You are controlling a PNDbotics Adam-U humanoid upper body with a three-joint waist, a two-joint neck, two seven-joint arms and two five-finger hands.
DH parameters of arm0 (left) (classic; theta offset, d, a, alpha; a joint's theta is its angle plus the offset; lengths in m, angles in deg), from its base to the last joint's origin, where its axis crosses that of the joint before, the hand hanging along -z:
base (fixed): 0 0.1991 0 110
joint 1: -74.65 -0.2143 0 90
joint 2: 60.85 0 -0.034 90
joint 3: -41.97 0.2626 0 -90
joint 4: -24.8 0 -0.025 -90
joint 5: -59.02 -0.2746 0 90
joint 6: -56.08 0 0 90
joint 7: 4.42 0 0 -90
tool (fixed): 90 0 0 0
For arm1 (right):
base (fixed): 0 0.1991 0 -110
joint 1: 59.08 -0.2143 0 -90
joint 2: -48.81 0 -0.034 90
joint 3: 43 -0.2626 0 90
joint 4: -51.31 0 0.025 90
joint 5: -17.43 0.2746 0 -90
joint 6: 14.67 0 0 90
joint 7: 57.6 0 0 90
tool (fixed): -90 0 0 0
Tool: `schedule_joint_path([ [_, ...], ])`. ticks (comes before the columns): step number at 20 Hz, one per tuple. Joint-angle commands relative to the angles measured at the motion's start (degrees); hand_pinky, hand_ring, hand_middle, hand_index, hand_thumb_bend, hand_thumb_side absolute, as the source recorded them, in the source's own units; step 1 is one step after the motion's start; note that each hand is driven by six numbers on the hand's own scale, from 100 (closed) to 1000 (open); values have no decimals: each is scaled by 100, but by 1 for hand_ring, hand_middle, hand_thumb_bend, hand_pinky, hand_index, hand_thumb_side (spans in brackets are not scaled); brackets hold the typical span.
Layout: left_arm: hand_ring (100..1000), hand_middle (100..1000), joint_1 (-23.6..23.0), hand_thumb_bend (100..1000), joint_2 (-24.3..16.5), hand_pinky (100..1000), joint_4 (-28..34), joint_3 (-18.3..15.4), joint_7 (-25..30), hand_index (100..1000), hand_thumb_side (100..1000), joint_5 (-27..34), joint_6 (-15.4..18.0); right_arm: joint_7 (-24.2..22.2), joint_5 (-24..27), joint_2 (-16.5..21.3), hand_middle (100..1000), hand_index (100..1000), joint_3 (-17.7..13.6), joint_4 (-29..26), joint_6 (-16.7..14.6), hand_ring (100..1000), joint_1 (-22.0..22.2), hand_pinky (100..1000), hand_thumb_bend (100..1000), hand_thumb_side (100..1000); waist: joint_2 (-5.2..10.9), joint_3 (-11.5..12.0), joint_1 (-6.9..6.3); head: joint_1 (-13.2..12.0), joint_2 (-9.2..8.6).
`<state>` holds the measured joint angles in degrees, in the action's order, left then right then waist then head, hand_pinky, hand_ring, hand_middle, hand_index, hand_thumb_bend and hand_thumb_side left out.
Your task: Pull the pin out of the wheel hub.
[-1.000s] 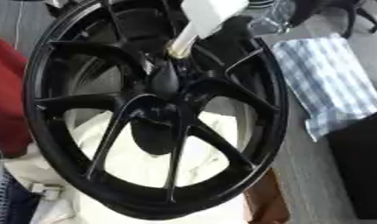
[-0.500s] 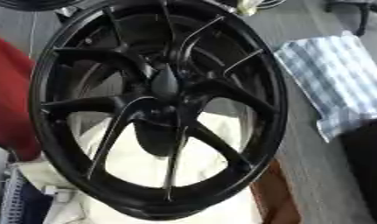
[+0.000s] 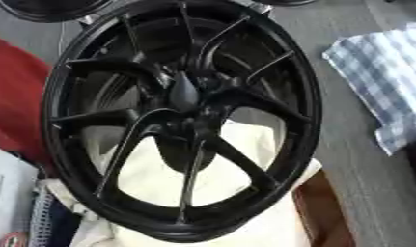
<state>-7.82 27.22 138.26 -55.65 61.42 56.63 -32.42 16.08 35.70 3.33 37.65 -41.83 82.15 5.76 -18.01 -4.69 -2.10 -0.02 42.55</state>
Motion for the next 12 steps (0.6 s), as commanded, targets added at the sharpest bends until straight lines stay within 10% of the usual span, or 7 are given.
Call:
schedule_joint_path([
  [1, 574, 567, 22, 100, -40, 694, 113, -81, -62, 700, 620, -30, 5, 250, -262, -188, 410, 509, -219, 301, -184, 825, 227, 859, 100, 100, 120, -12, 3, -91, -156],
  [4, 574, 567, 44, 100, -32, 694, 113, -84, -66, 700, 619, -38, 16, 433, -520, -512, 464, 573, -306, 450, -317, 858, 647, 887, 100, 100, 137, 15, -3, -50, -228],
  [6, 574, 567, 41, 100, -27, 694, 113, -89, -71, 700, 621, -39, 17, 480, -695, -728, 754, 846, -378, 486, -333, 1000, 932, 969, 100, 100, 139, 42, 5, 10, -261],
  [12, 570, 563, 74, 100, -25, 693, 113, -51, -94, 695, 618, -70, 13, 425, -1258, -1306, 903, 939, -738, 262, -326, 1000, 1846, 1000, 100, 109, 151, 148, 55, 184, -244],
])
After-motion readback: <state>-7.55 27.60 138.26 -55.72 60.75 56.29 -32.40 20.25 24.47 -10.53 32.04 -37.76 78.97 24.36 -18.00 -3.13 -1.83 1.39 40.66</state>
